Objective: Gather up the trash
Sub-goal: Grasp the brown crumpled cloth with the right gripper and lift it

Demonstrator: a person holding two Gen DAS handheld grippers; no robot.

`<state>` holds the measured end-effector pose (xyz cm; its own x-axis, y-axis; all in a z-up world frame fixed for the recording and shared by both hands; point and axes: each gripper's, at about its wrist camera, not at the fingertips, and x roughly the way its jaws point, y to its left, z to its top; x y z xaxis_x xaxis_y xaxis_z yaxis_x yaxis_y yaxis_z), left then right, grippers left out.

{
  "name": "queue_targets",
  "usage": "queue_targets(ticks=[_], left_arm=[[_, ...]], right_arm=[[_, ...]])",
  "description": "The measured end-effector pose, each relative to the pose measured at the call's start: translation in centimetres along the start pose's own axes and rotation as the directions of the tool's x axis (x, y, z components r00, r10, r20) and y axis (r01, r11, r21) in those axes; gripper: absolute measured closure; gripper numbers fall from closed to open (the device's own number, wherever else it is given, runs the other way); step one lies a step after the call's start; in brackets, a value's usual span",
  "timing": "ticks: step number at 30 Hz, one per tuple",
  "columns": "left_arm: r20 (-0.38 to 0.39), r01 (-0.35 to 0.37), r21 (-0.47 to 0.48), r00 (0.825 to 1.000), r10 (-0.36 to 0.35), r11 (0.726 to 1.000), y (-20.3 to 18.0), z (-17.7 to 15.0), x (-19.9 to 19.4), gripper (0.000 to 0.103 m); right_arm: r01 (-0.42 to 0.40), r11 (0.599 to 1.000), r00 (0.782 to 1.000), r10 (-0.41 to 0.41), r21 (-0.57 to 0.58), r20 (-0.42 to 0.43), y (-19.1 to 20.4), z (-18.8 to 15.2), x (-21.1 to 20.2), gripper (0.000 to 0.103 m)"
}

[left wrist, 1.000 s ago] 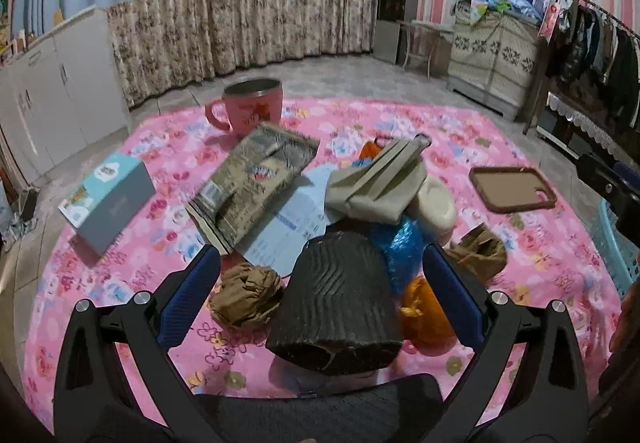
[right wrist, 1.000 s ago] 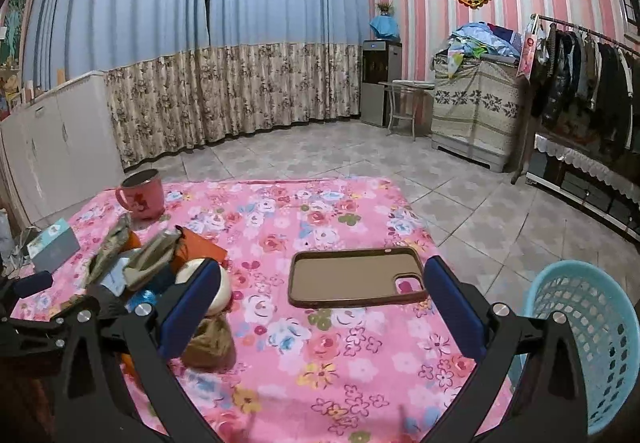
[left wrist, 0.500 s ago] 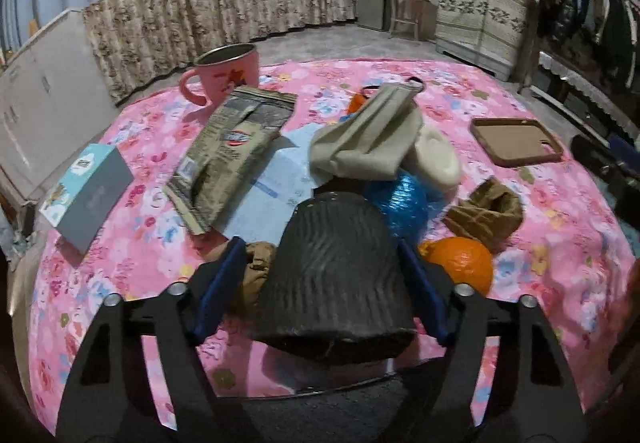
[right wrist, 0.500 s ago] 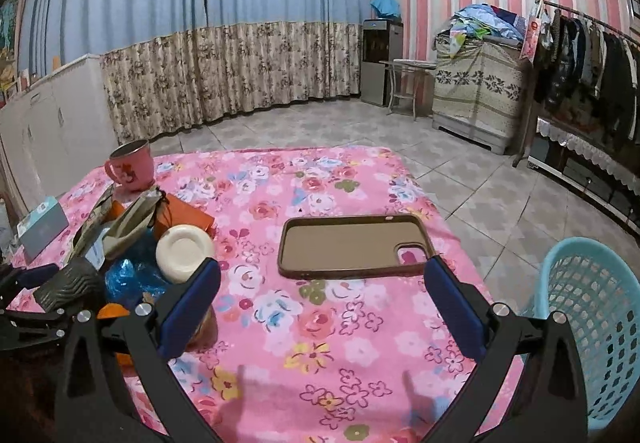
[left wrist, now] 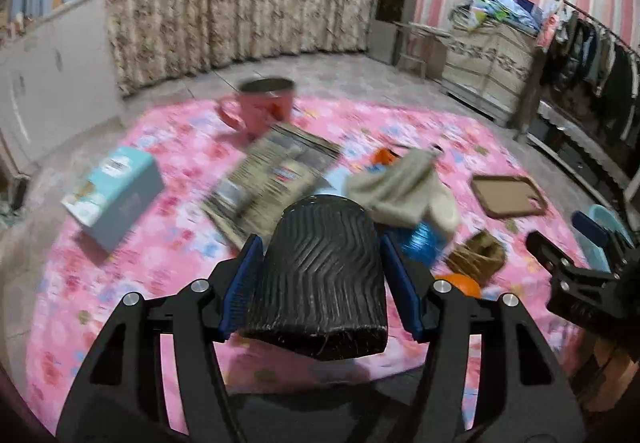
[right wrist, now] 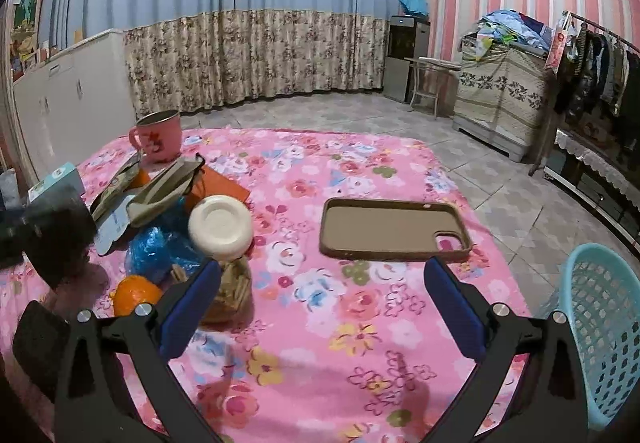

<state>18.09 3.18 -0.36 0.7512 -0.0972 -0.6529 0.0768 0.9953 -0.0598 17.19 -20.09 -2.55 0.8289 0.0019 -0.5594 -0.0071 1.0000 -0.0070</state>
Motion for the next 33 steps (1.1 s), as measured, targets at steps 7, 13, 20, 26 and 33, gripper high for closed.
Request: queue_targets(ticks=[7, 13, 20, 26, 33], left_arm=[[0.011, -0.038, -0.028, 0.999, 0.039, 0.999, 1.5, 0.5, -0.1, 0.044], [0.013, -0.042, -0.002, 0.999, 0.042, 0.999, 1.1, 0.3, -0.3, 0.044], [0.018, -0.047, -0.030, 0.999, 0.047, 0.998, 1.6, 0.2, -0.4, 0.044], [0.014, -0.044, -0.048, 0.999, 0.044, 0.998, 2.0, 0.2, -0.5, 0.044], [0.013, -0.035, -0.024, 0.999, 0.036, 0.999, 1.4, 0.1, -0.5, 0.044]], right_arm=[[-0.032, 0.998, 0.999, 0.031, -0.049, -0.030, 2.2, -0.4, 0.9, 0.004], [-0.066, 0.996, 0.994, 0.061, -0.063, -0.086, 2.9, -0.5, 1.7, 0.005], [-0.108, 0.993, 0.983, 0.100, -0.046, -0.151, 3.4, -0.7, 2.8, 0.015], [-0.168, 0.985, 0.972, 0.158, -0.042, -0.176, 4.2, -0.7, 3.3, 0.037], [-0.223, 0.974, 0.962, 0.211, -0.051, -0.174, 4.6, -0.7, 3.1, 0.060]])
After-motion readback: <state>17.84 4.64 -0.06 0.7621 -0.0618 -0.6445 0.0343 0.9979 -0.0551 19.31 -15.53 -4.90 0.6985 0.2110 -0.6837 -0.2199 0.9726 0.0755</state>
